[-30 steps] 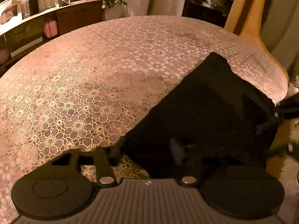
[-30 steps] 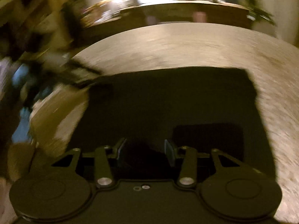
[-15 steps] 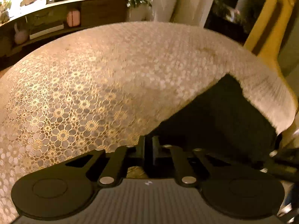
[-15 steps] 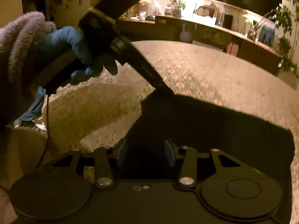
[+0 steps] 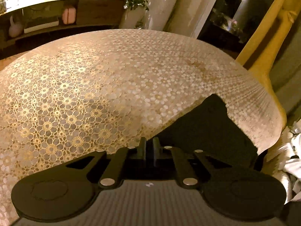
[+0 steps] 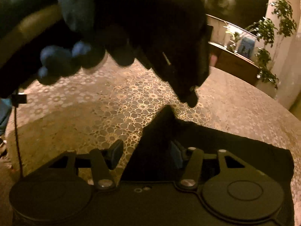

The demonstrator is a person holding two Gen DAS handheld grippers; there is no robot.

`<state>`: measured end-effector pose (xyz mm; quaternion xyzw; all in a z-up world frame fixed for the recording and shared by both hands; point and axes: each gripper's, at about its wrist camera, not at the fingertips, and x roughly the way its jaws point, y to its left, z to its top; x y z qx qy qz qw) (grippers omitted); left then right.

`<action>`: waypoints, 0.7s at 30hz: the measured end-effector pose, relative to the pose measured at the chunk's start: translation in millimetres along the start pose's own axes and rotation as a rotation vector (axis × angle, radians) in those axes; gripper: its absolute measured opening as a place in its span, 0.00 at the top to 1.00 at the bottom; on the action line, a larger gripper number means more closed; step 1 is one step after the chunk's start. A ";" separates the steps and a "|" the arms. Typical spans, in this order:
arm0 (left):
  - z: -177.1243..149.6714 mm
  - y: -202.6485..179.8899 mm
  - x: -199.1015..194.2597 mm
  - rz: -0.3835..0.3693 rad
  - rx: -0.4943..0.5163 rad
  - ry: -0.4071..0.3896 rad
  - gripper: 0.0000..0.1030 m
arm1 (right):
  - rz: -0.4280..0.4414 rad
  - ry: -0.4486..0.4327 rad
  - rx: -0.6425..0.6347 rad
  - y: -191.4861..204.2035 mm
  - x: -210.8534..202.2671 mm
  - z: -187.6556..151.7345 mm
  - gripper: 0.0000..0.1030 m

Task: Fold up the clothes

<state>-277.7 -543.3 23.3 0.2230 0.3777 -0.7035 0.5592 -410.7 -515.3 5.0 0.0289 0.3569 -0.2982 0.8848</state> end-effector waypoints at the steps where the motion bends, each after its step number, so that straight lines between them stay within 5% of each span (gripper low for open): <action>1: -0.1 0.0 0.7 0.005 0.008 0.007 0.94 | -0.015 0.005 0.006 1.2 4.4 0.9 0.00; 5: -1.2 -0.1 4.0 0.030 0.046 0.038 0.94 | -0.035 0.025 0.029 1.4 16.5 4.7 0.00; 9: -5.0 10.3 12.8 0.056 0.091 0.110 0.92 | 0.038 0.074 0.022 -7.7 12.6 9.2 0.00; 12: -2.5 20.3 24.3 0.038 0.137 0.165 0.82 | 0.119 0.126 -0.003 -15.0 4.8 15.6 0.00; 17: -2.4 31.9 43.7 -0.040 0.207 0.246 0.45 | 0.183 0.183 -0.021 -20.8 -4.1 14.6 0.00; 21: -5.7 38.3 46.0 -0.129 0.212 0.256 0.43 | 0.180 0.197 0.016 -26.1 -3.6 3.0 0.00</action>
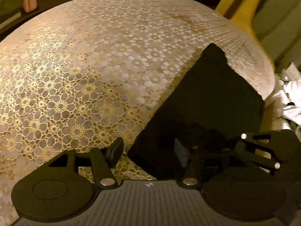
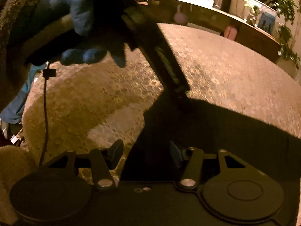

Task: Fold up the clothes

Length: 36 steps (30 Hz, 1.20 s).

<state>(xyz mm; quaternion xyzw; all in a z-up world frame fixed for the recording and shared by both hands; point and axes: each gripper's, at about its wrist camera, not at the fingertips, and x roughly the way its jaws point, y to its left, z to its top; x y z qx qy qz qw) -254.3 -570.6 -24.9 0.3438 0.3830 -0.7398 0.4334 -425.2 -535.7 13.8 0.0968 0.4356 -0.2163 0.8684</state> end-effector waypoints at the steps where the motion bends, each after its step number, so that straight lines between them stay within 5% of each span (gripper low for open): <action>1: -0.4 1.8 -0.5 -0.014 -0.001 -0.003 0.42 | -0.001 0.000 0.007 -0.7 0.1 -2.4 0.00; 15: -9.5 18.4 -9.4 -0.086 -0.022 -0.010 0.47 | 0.017 -0.018 0.000 -4.0 0.5 0.7 0.00; 16: -9.7 17.4 -9.3 -0.083 -0.022 -0.009 0.50 | 0.018 -0.019 0.005 -4.9 0.0 0.8 0.00; 19: -10.2 23.8 -7.9 -0.081 -0.075 0.010 0.86 | 0.014 -0.026 0.013 -5.3 -1.5 0.3 0.00; 36: 13.6 -5.5 -31.4 -0.103 -0.245 -0.024 0.96 | -0.161 -0.126 0.122 9.6 0.1 16.2 0.00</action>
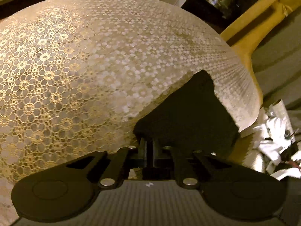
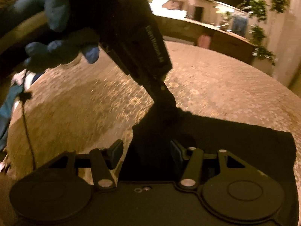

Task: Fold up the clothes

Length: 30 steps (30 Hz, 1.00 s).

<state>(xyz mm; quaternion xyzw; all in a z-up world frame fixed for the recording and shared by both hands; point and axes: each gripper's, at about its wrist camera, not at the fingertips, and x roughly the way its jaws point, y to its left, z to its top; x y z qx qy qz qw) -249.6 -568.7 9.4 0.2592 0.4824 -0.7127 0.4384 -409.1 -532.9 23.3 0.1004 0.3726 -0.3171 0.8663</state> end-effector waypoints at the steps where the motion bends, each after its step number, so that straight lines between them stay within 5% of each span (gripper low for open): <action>1: 1.5 -2.4 -0.8 -0.003 -0.004 -0.002 0.96 | -0.019 0.000 0.010 1.8 2.4 2.4 0.00; 7: 3.8 -7.1 -2.9 -0.010 -0.004 -0.015 0.96 | -0.112 0.026 0.047 3.7 13.1 5.9 0.00; 15: -7.1 15.0 -8.1 -0.046 -0.092 -0.070 0.94 | -0.012 0.015 0.191 -34.5 4.2 4.4 0.00; 18: -12.4 23.1 -9.6 -0.042 -0.128 -0.060 0.77 | 0.006 0.013 0.205 -38.3 3.5 5.5 0.00; 20: -17.6 29.6 -10.3 -0.051 -0.162 -0.054 0.52 | 0.013 0.013 0.206 -39.4 3.2 5.7 0.00; 22: -24.4 36.3 -10.7 -0.085 -0.213 -0.069 0.37 | 0.017 0.012 0.209 -40.6 2.0 6.0 0.00; 26: -35.5 41.5 -4.2 -0.194 -0.306 -0.099 0.32 | 0.020 0.010 0.207 -38.2 0.2 6.5 0.00; 30: -34.9 27.2 18.8 -0.206 -0.315 -0.073 0.31 | 0.022 0.006 0.201 -36.6 -2.1 7.0 0.00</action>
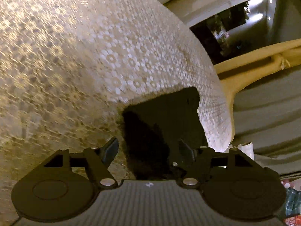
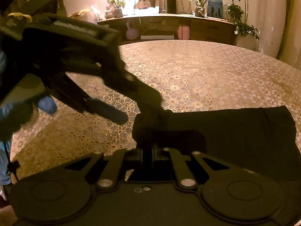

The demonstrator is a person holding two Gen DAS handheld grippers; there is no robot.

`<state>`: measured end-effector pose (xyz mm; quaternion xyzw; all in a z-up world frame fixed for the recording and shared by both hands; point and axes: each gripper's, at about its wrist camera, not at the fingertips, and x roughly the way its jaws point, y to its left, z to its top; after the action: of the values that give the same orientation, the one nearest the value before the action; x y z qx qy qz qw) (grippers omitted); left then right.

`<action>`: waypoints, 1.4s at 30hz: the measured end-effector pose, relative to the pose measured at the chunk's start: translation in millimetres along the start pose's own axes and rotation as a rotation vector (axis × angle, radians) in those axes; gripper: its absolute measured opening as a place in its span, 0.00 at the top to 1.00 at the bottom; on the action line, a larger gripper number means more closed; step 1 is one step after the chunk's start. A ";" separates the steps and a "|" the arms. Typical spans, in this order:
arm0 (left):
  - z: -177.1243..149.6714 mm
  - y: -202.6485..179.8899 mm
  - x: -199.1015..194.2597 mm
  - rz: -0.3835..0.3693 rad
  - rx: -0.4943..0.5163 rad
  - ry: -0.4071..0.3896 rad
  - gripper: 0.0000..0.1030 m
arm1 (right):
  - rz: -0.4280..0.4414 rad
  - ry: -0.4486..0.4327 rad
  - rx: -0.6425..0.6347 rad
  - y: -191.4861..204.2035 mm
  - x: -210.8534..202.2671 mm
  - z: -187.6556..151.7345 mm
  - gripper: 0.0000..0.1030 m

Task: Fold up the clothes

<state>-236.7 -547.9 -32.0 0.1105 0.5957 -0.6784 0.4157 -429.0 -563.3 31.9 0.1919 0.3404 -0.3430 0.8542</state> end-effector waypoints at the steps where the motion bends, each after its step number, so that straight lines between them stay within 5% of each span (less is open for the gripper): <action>1: -0.6 -2.1 5.8 -0.004 -0.006 0.006 0.31 | 0.001 0.001 -0.003 -0.2 -0.4 0.1 0.00; 4: -1.0 -7.4 22.8 0.009 -0.019 0.024 0.33 | 0.002 0.001 -0.007 -0.6 -1.1 -0.1 0.00; 7: -2.3 -6.1 28.7 0.058 -0.058 0.024 0.74 | 0.003 -0.002 -0.007 -1.2 -2.5 -0.3 0.00; 11: -4.5 -6.2 28.6 0.094 -0.085 0.004 0.90 | 0.015 -0.017 0.000 -3.6 -7.4 -1.5 0.00; 14: -4.5 -8.2 20.6 0.107 -0.099 -0.019 0.92 | 0.037 -0.030 0.003 -4.4 -14.1 -4.2 0.00; 20: -6.5 -7.2 14.4 0.076 -0.152 -0.031 0.92 | -0.065 -0.138 -0.075 20.1 -35.2 -20.0 0.00; 35: -5.1 -3.3 6.1 0.095 -0.172 -0.035 0.92 | -0.205 0.000 -0.130 60.1 -41.0 -68.2 0.00; 42: -12.2 8.8 -12.1 0.112 -0.190 -0.065 0.92 | -0.140 -0.013 -0.083 56.7 -63.2 -65.4 0.00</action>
<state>-227.2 -531.2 -33.7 0.0817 0.6364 -0.5977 0.4806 -451.5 -458.6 36.9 0.1299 0.3613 -0.3887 0.8375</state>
